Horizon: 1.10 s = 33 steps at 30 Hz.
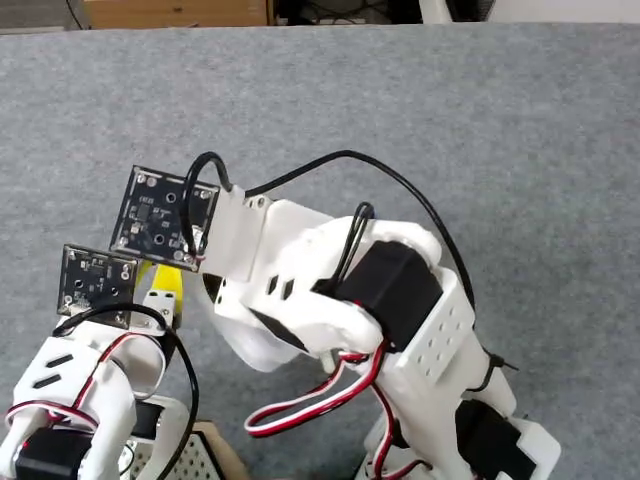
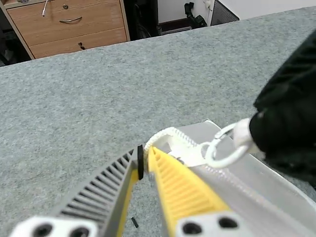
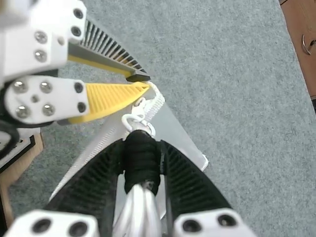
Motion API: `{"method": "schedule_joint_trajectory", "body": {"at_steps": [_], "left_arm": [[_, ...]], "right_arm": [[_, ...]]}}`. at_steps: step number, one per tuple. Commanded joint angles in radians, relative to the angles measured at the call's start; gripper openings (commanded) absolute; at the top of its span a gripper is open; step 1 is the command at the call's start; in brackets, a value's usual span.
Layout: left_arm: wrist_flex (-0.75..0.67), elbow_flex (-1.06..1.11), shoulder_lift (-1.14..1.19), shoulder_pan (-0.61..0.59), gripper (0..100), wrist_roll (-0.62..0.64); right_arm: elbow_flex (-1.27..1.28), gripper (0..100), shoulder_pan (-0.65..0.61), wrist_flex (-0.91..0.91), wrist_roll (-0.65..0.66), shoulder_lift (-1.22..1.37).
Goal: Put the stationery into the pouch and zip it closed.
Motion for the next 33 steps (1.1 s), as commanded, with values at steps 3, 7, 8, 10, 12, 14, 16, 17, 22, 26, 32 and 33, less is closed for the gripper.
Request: {"method": "schedule_joint_trajectory", "body": {"at_steps": [3, 7, 8, 10, 12, 14, 16, 17, 22, 26, 32, 33], "left_arm": [[0.028, -0.031, 0.025, -0.048, 3, -0.011], [0.028, -0.088, 0.028, -0.074, 3, -0.011], [0.028, -0.104, 0.028, -0.076, 3, -0.011], [0.043, -0.13, 0.028, -0.076, 3, -0.011], [0.074, -0.157, 0.029, -0.076, 3, -0.009], [0.092, -0.163, 0.029, -0.077, 3, -0.009], [0.103, -0.16, 0.029, -0.077, 3, -0.009], [0.106, -0.16, 0.029, -0.077, 3, -0.009], [0.107, -0.16, 0.029, -0.079, 3, -0.009], [0.112, -0.16, 0.029, -0.079, 3, -0.009], [0.112, -0.16, 0.029, -0.079, 3, -0.009], [0.112, -0.16, 0.029, -0.079, 3, -0.009]], "right_arm": [[-0.004, 1.1, 0.054, 0.002, -0.009, -0.076], [-0.002, 1.1, 0.103, 0.003, -0.009, -0.12], [0.005, 1.1, 0.118, 0.003, -0.009, -0.133], [0.031, 1.1, 0.143, 0.002, -0.009, -0.163], [0.065, 1.1, 0.158, 0.002, -0.009, -0.199], [0.107, 1.1, 0.167, -0.002, -0.009, -0.234], [0.151, 1.1, 0.167, -0.002, -0.008, -0.268], [0.173, 1.1, 0.167, -0.003, -0.006, -0.282], [0.245, 1.1, 0.167, -0.005, -0.003, -0.346], [0.255, 1.1, 0.167, -0.003, -0.006, -0.377], [0.255, 1.1, 0.176, 0.0, -0.008, -0.415], [0.255, 1.1, 0.19, 0.0, -0.008, -0.423]]}}
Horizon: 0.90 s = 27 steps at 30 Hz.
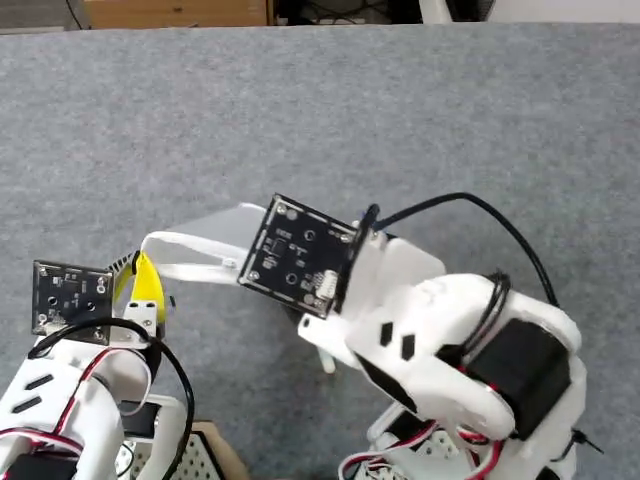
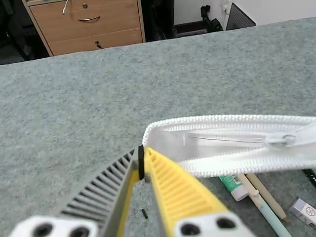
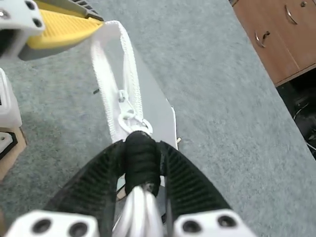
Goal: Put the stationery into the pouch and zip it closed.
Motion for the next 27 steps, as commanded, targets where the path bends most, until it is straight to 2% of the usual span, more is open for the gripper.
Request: {"method": "schedule_joint_trajectory", "body": {"at_steps": [1, 7, 27], "left_arm": [[0.011, -0.033, 0.023, -0.018, 3, -0.009], [0.006, -0.033, 0.023, -0.018, 3, -0.006], [0.005, -0.033, 0.023, -0.013, 3, -0.003]], "right_arm": [[-0.004, 1.1, 0.048, 0.002, -0.006, -0.041], [-0.002, 1.1, 0.084, 0.002, -0.005, -0.053], [0.09, 1.1, 0.084, -0.002, -0.008, -0.101]]}}
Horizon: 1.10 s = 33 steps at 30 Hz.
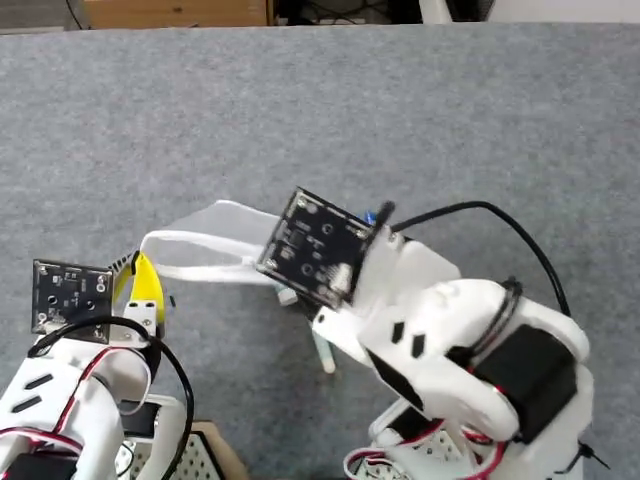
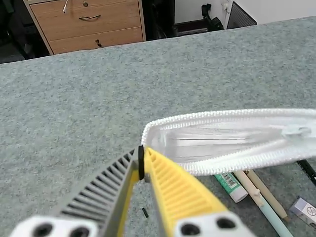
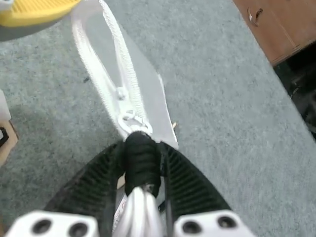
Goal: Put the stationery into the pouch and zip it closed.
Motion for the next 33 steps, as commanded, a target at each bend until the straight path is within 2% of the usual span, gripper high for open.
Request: {"method": "schedule_joint_trajectory", "body": {"at_steps": [1, 7, 29, 33], "left_arm": [[0.005, -0.033, 0.021, -0.013, 3, -0.003], [0.003, -0.033, 0.021, -0.013, 3, -0.003], [0.003, -0.033, 0.02, -0.016, 3, -0.003], [0.003, -0.033, 0.02, -0.016, 3, -0.003]], "right_arm": [[0.01, 1.1, 0.018, 0.0, -0.008, -0.039], [0.076, 1.1, 0.018, -0.015, -0.008, -0.051], [0.071, 1.2, 0.02, -0.015, -0.009, -0.051], [0.07, 8.7, 0.014, 0.002, -0.009, -0.053]]}}
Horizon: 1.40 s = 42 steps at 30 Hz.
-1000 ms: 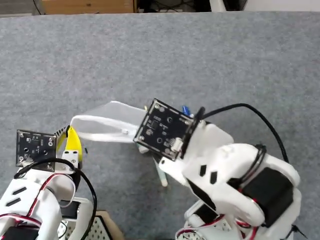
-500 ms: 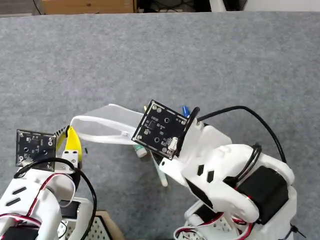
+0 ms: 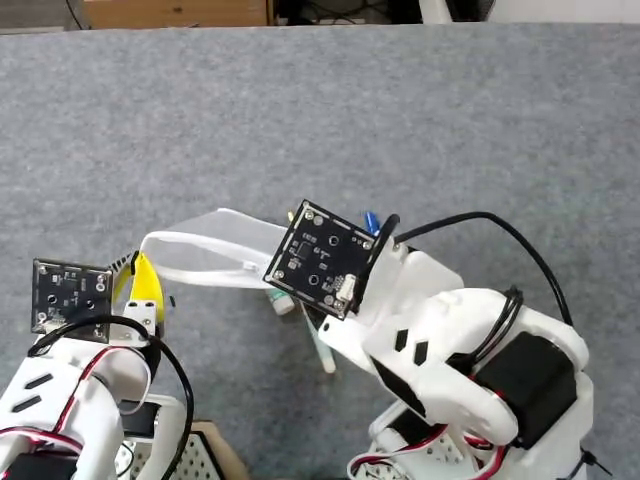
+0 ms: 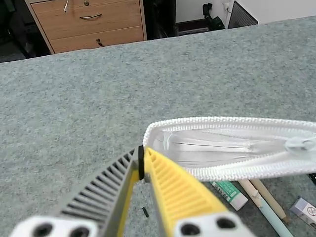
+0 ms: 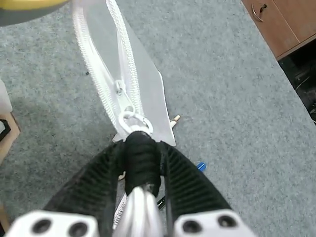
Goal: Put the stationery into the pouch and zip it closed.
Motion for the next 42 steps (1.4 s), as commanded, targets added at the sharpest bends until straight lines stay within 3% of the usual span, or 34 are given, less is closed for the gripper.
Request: {"method": "schedule_joint_trajectory", "body": {"at_steps": [1, 6, 18, 23, 28, 33, 36, 42], "left_arm": [[0.003, -0.033, 0.02, -0.013, 3, -0.003], [0.002, -0.033, 0.021, -0.012, 3, -0.003], [-0.052, 0.019, 0.055, -0.018, 3, -0.005], [-0.038, 0.07, 0.055, -0.045, 3, -0.015], [-0.04, 0.216, 0.048, -0.07, 3, -0.143], [-0.04, 0.306, 0.046, -0.117, 3, -0.175], [-0.04, 0.309, 0.046, -0.134, 3, -0.193], [-0.035, 0.32, 0.046, -0.151, 3, -0.215]], "right_arm": [[-0.007, 12.0, 0.009, 0.003, -0.009, -0.021], [-0.004, 21.8, 0.0, 0.005, -0.009, -0.091], [0.111, 22.1, -0.233, 0.006, -0.094, -0.154], [0.283, 22.1, -0.232, 0.005, -0.091, -0.156], [0.41, 22.2, -0.232, -0.011, -0.098, -0.156], [0.526, 22.2, -0.232, -0.058, -0.1, -0.15], [0.621, 22.2, -0.199, -0.091, -0.1, -0.148], [0.757, 22.2, 0.025, -0.183, -0.086, -0.148]]}}
